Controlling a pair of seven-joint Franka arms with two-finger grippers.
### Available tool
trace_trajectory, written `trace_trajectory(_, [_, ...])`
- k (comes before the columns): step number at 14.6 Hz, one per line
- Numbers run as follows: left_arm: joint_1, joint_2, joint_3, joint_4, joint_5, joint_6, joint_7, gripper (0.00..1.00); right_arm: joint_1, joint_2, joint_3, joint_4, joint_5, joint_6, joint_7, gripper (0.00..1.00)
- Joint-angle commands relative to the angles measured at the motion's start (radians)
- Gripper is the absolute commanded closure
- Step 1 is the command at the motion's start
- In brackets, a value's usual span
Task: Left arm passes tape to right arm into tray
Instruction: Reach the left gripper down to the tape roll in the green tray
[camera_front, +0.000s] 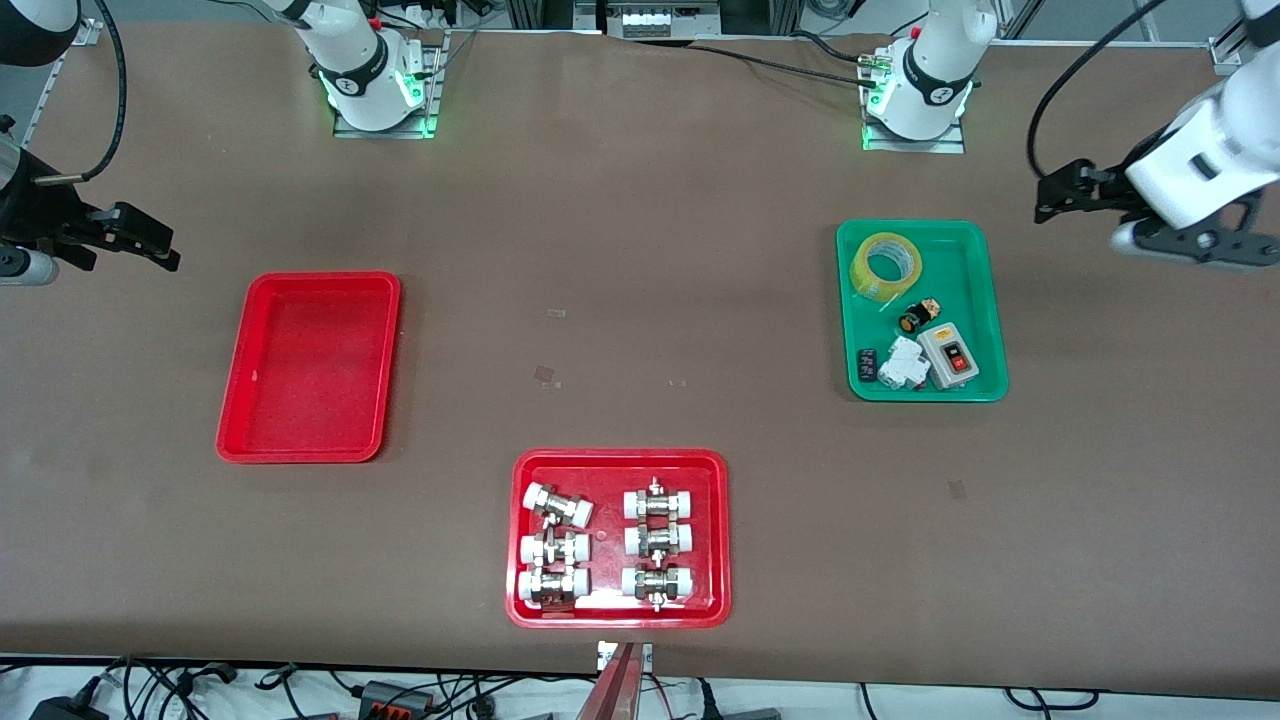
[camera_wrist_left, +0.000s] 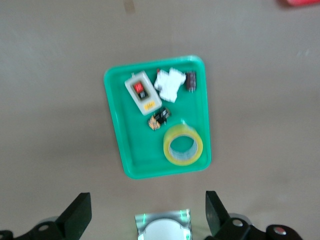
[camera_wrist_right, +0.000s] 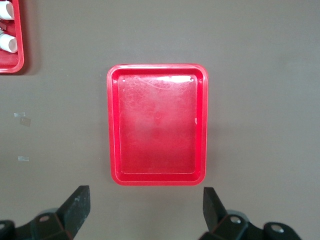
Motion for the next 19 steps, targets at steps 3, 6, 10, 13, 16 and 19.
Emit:
trace_trajectory(3, [0.016,-0.002,-0.011,-0.349,-0.043,0.206,-0.047,0.0,0.003,-0.026,0.001,-0.018,-0.006,-0.003,0.001,0.0])
trace_trajectory(6, [0.017,0.007,-0.011,-0.538,-0.051,0.355,-0.049,0.0,0.004,-0.023,0.001,-0.015,-0.006,-0.004,-0.004,0.0])
trace_trajectory(10, [0.042,0.125,-0.011,-0.626,-0.071,0.491,-0.051,0.0,0.003,-0.02,0.001,-0.013,-0.009,-0.024,-0.016,0.0])
trace_trajectory(13, [0.063,0.187,-0.013,-0.657,-0.109,0.557,-0.051,0.0,0.004,-0.02,0.001,-0.013,-0.007,-0.036,-0.015,0.0])
trace_trajectory(16, [0.06,0.211,-0.013,-0.703,-0.154,0.628,-0.051,0.0,0.003,-0.02,0.001,-0.011,-0.006,-0.036,-0.015,0.0])
trace_trajectory(19, [0.059,0.236,-0.013,-0.705,-0.165,0.64,-0.049,0.1,0.003,-0.02,0.001,-0.005,-0.007,-0.041,-0.016,0.0])
